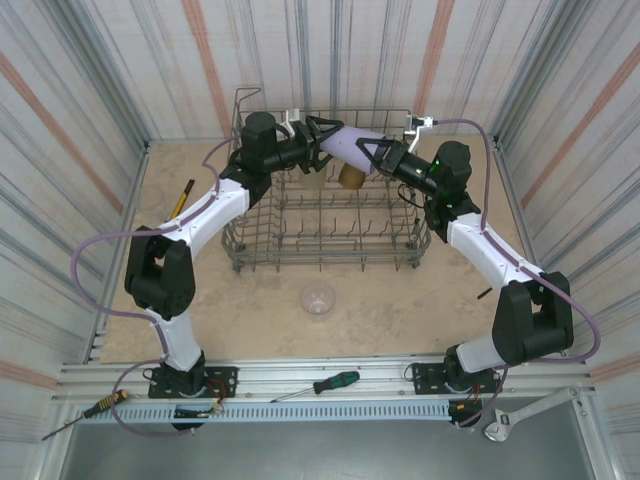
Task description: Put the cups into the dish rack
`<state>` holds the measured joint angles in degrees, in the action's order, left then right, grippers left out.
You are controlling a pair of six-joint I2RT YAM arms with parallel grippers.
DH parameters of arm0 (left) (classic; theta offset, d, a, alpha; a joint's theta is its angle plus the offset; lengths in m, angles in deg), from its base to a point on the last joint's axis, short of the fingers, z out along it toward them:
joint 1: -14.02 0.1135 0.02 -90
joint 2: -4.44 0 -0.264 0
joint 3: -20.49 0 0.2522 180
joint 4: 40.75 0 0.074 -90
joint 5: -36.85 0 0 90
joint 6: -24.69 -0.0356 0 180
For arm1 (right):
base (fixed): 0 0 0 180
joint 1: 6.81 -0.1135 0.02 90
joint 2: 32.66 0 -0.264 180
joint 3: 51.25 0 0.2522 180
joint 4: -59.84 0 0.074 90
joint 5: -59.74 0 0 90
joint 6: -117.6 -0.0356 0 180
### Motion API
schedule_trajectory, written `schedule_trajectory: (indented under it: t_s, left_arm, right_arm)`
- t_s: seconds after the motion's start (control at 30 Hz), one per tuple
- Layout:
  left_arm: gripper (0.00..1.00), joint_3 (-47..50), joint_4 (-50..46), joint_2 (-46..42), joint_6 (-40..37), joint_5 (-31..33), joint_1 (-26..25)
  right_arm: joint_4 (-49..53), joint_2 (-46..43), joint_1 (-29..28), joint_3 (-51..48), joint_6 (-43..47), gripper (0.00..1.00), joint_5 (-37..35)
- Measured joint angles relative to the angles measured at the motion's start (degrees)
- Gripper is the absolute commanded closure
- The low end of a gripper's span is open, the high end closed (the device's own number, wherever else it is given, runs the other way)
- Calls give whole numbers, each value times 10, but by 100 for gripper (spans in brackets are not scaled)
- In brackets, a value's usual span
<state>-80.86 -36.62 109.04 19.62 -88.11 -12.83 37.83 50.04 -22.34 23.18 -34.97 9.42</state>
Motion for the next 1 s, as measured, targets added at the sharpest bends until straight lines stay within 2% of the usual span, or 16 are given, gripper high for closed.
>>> schedule_trajectory:
  t_s: [0.1,0.13,0.33,0.5,0.63,0.83,1.0]
  left_arm:
    - [95,1,0,0,-3,0,0]
    - [100,2,0,0,-9,0,0]
    - [100,3,-13,0,-37,0,-3]
    - [100,-16,-44,0,-68,3,-3]
    - [100,-50,-75,0,-102,11,-3]
    - [100,-140,-130,20,-169,26,-3]
    - [100,-208,-174,66,-217,37,-3]
  right_arm:
    - [6,0,0,2,0,84,-2]
    - [12,0,0,3,2,79,-6]
    - [46,-6,2,7,17,48,-28]
    - [97,-29,5,9,36,32,-52]
    - [161,-66,16,10,61,21,-75]
    - [281,-136,42,13,109,12,-123]
    - [351,-174,90,11,134,1,-132]
